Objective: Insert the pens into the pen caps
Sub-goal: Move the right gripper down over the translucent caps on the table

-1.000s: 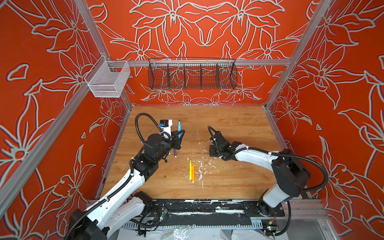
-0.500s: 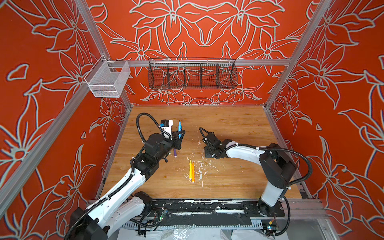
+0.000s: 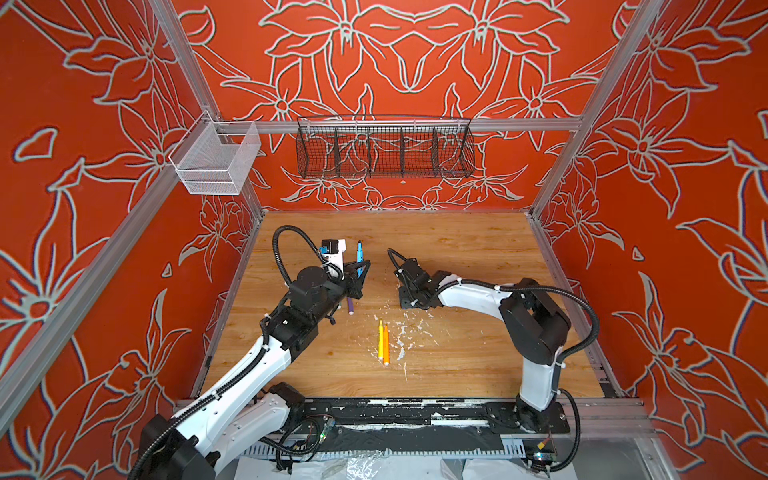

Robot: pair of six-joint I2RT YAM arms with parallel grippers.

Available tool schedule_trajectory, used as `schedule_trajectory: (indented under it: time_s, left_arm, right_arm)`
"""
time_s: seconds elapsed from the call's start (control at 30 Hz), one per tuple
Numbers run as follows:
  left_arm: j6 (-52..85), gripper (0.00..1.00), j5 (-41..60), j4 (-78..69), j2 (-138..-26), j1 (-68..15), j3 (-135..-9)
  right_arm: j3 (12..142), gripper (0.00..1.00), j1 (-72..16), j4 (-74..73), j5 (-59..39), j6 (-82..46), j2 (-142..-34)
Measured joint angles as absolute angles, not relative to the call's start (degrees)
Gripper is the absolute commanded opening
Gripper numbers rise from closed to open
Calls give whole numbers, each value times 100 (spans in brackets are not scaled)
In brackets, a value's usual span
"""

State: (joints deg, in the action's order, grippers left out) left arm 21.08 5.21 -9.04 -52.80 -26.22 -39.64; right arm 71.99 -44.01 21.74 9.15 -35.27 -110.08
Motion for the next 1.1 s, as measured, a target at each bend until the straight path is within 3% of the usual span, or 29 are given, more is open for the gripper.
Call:
schedule_trajectory:
  time_s: [0.53, 1.1]
  left_arm:
    - [2108, 0, 530, -904, -5319, -2622, -3962]
    - [2152, 0, 615, -906, -5439, -2622, -3964]
  right_arm:
    - [7089, 53, -4449, 2241, 919, -3496, -11050]
    - [6632, 27, -4475, 2298, 1326, -3514, -10637]
